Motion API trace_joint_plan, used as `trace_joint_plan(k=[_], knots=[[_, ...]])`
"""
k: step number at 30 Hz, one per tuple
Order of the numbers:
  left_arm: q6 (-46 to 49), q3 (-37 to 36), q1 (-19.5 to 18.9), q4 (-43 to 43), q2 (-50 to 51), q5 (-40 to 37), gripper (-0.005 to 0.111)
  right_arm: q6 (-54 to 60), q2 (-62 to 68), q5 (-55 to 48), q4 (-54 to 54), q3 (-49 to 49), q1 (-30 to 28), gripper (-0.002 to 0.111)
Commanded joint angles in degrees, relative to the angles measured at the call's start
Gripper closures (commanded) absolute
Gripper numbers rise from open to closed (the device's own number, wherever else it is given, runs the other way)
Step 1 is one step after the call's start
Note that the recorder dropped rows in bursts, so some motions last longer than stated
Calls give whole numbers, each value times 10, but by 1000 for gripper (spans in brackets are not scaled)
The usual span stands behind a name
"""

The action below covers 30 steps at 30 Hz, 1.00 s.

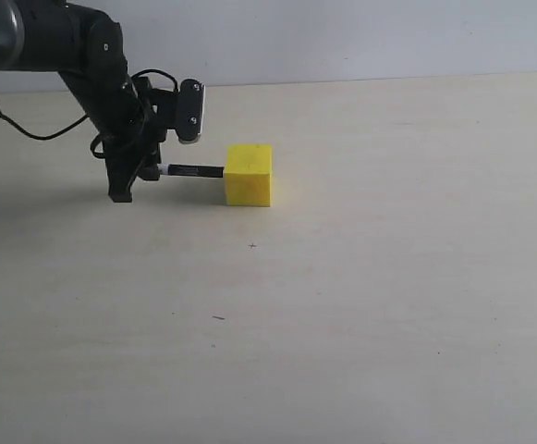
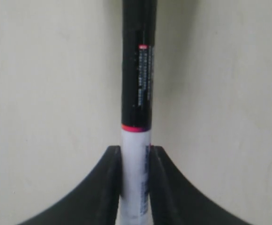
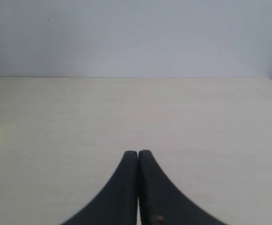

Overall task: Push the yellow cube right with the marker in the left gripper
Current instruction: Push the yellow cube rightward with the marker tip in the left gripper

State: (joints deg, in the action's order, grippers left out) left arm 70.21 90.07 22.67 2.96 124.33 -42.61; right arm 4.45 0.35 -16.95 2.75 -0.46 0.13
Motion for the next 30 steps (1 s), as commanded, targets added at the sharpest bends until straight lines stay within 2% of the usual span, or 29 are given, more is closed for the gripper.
trace_joint_plan(k=[1, 7, 14, 18, 26, 30], knots=[[-30, 2, -3, 14, 2, -9, 107, 0, -3, 5, 1, 2, 2, 108], [-32, 2, -10, 14, 2, -21, 107, 0, -3, 5, 1, 2, 2, 108], [-32, 2, 24, 12, 2, -17, 107, 0, -3, 5, 1, 2, 2, 108], [-32, 2, 25, 13, 2, -18, 107, 0, -3, 5, 1, 2, 2, 108], [-35, 2, -3, 17, 2, -44, 107, 0, -3, 5, 1, 2, 2, 108], [-35, 2, -3, 15, 2, -28, 107, 0, -3, 5, 1, 2, 2, 108]])
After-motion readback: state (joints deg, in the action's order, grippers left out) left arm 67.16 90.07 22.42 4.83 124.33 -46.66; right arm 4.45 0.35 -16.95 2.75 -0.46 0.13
